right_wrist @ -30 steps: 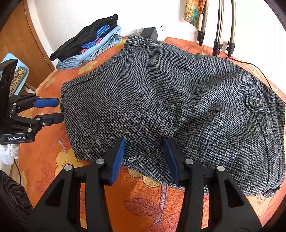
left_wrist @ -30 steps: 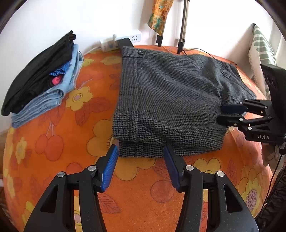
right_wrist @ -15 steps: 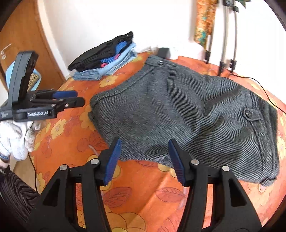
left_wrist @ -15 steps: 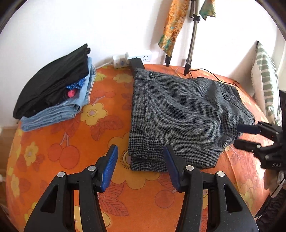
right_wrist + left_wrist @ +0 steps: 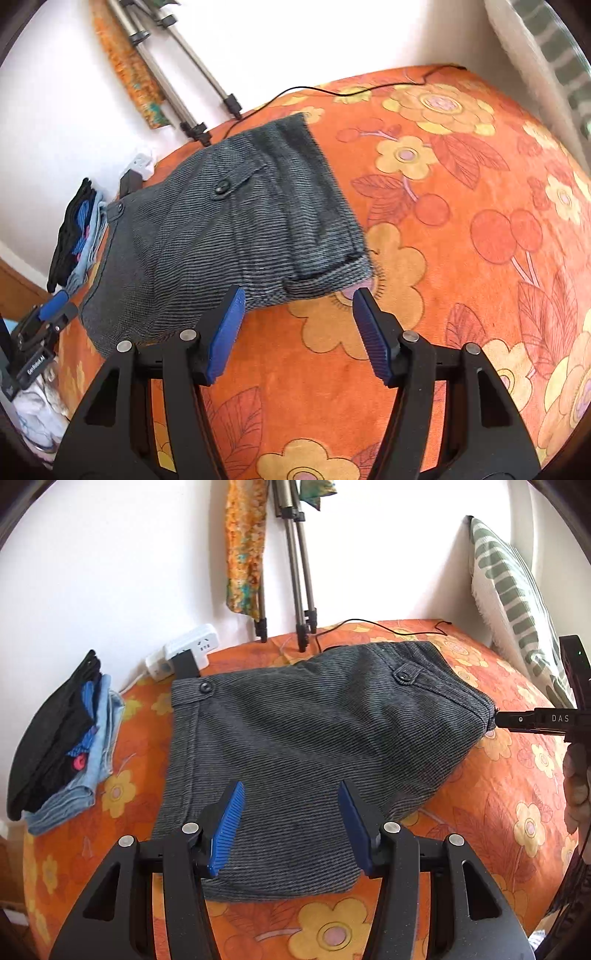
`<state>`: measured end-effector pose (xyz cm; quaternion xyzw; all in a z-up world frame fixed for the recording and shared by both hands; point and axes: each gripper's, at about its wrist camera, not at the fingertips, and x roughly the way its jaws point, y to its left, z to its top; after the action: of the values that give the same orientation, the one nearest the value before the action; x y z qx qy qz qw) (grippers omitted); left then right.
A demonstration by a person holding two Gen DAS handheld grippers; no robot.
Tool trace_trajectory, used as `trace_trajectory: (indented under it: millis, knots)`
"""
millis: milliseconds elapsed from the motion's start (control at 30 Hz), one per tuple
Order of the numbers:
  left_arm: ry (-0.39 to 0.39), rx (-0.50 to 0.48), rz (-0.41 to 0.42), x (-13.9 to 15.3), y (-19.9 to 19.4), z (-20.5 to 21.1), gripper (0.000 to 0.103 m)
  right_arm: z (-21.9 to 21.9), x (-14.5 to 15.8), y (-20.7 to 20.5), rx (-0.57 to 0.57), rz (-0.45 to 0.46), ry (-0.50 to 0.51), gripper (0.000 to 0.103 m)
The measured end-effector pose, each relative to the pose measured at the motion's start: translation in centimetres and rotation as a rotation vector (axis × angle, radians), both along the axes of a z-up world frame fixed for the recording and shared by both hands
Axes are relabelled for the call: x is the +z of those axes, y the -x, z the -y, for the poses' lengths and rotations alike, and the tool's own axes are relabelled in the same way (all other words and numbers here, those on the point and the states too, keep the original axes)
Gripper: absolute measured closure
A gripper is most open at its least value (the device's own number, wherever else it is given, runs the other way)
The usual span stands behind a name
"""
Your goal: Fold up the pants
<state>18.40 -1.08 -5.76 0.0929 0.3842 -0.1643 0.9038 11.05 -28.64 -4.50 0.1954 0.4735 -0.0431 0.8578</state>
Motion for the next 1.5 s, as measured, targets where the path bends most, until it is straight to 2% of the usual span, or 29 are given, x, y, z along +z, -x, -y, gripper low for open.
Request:
trace_trajectory:
  millis: [233,400,600,733,800,933,1000,1033,1133,1300,1333,1433,1500]
  knots:
    - [-0.017,-0.084,0.000,-0.3,-1.1,6.1,0.051,3.6,-1.5,-0.1,-0.099,-0.016,-0.168,0.039]
    - [-0.021,-0.128,-0.006,-0.7,-2.1,9.3,0.051,4.4,-2.6,-0.3,-0.146,-0.024,-0.278,0.039]
    - [-0.055,-0.151,-0.015,-2.0,-3.1,11.8,0.051,3.8,-3.1,-1.3,-0.140,-0.012,-0.334,0.039]
    - [-0.057,-0.161,-0.033,-2.7,-3.6,12.6,0.051,3.3,-3.2,-2.2,-0.139,-0.001,-0.336,0.039]
    - [-0.053,-0.173,-0.049,-3.1,-3.7,12.9,0.051,3.2,-3.3,-2.5,-0.144,0.014,-0.354,0.036]
    - [-0.046,-0.204,-0.082,-4.0,-3.5,13.2,0.051,2.5,-3.3,-3.1,-0.122,0.028,-0.325,0.036]
    - [-0.025,-0.204,-0.098,-4.1,-3.7,12.9,0.051,2.0,-3.3,-3.3,-0.106,0.029,-0.294,0.041]
    - [-0.010,-0.202,-0.110,-3.9,-3.8,12.8,0.051,1.8,-3.5,-3.5,-0.093,0.019,-0.286,0.052]
    - [0.012,-0.164,-0.086,-2.5,-4.9,12.0,0.051,1.8,-3.6,-3.5,-0.093,0.022,-0.255,0.065]
    - [-0.002,-0.010,-0.038,-0.9,-9.6,11.2,0.051,1.9,-3.4,-3.6,-0.079,0.031,-0.239,0.072]
    - [-0.019,0.010,-0.032,-0.9,-10.4,11.5,0.051,1.9,-3.3,-3.7,-0.075,0.033,-0.232,0.073]
    - [-0.153,0.037,0.013,-2.0,-12.3,13.3,0.051,1.7,-3.0,-3.9,-0.067,0.042,-0.218,0.074]
    - [-0.208,0.057,0.014,-3.1,-13.4,13.8,0.051,1.6,-2.8,-4.0,-0.063,0.047,-0.212,0.075]
